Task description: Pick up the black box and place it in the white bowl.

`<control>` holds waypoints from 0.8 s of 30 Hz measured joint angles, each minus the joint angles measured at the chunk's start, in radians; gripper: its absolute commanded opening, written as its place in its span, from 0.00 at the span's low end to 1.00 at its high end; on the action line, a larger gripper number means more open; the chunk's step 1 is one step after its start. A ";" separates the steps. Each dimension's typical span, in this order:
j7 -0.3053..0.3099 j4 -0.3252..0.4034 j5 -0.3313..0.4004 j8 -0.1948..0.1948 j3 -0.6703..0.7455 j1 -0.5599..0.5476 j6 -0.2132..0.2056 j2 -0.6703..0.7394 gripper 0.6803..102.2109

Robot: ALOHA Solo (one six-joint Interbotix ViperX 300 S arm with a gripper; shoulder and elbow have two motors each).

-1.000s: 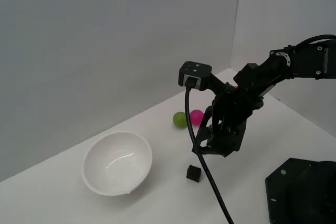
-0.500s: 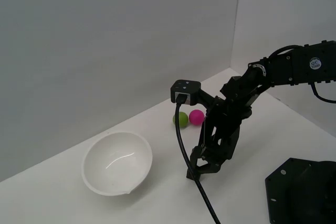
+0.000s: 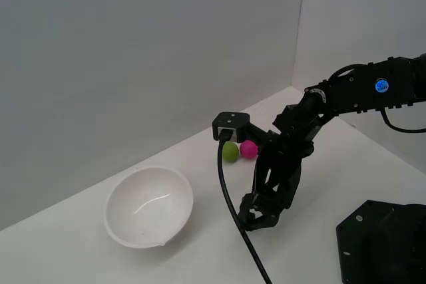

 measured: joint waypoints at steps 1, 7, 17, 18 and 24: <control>-0.002 0.000 -0.002 0.000 -0.011 -0.003 -0.002 -0.011 0.98; -0.002 -0.003 -0.006 -0.002 -0.058 -0.025 -0.014 -0.058 0.98; -0.052 -0.021 -0.025 0.000 -0.080 -0.043 -0.034 -0.080 0.98; -0.052 -0.021 -0.025 0.000 -0.080 -0.049 -0.035 -0.080 0.98; -0.060 -0.023 -0.028 0.000 -0.114 -0.061 -0.037 -0.115 0.98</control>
